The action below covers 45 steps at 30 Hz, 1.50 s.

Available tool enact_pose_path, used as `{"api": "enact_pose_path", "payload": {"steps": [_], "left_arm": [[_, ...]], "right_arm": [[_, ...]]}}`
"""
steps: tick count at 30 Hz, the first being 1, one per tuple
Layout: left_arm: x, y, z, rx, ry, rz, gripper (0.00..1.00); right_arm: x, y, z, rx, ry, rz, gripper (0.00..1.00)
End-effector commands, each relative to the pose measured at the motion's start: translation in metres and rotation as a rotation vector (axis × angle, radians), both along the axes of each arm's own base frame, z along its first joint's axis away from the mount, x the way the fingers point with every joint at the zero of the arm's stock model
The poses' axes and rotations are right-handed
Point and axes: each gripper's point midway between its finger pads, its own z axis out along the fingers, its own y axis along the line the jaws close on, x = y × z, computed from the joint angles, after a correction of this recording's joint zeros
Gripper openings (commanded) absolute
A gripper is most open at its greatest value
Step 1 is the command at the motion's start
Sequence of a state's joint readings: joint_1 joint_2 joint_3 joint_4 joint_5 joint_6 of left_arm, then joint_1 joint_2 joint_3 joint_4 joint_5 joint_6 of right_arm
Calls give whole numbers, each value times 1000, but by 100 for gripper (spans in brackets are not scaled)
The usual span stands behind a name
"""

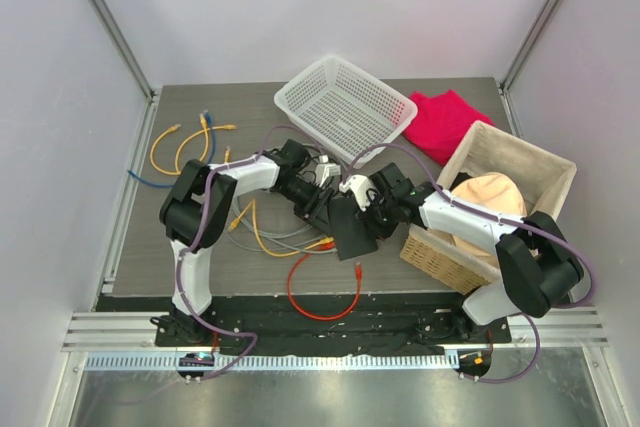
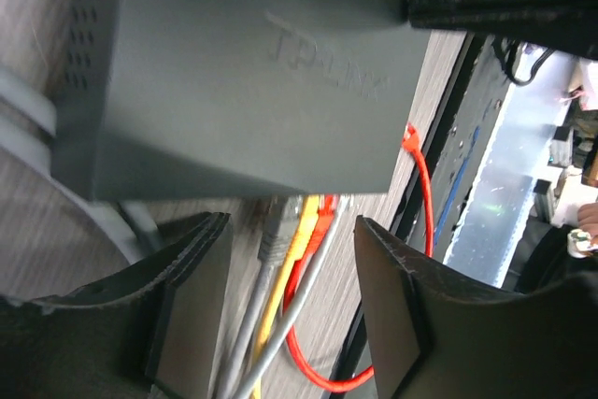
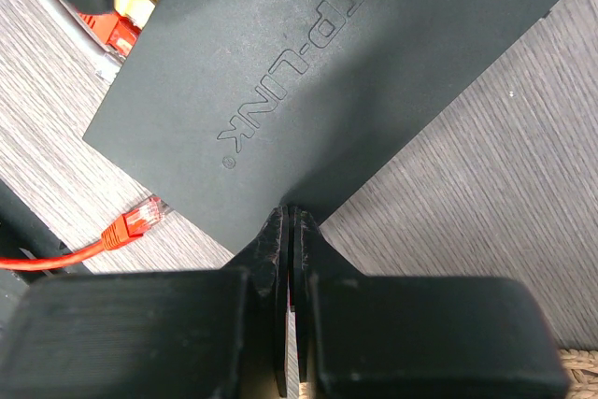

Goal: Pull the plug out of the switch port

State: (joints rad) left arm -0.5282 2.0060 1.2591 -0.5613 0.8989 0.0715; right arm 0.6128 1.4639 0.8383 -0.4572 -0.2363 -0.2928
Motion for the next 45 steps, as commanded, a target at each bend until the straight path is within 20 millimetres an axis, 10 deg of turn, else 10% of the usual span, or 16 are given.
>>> {"api": "enact_pose_path", "payload": {"steps": [1, 15, 45], "left_arm": [[12, -6, -9, -7, -9, -8, 57], [-11, -5, -15, -77, 85, -91, 44], [5, 1, -34, -28, 132, -107, 43]], "right_arm": [[-6, -15, -12, -74, 41, -18, 1], [-6, -13, -15, -69, 49, -19, 1], [-4, -11, -16, -65, 51, -21, 1]]}}
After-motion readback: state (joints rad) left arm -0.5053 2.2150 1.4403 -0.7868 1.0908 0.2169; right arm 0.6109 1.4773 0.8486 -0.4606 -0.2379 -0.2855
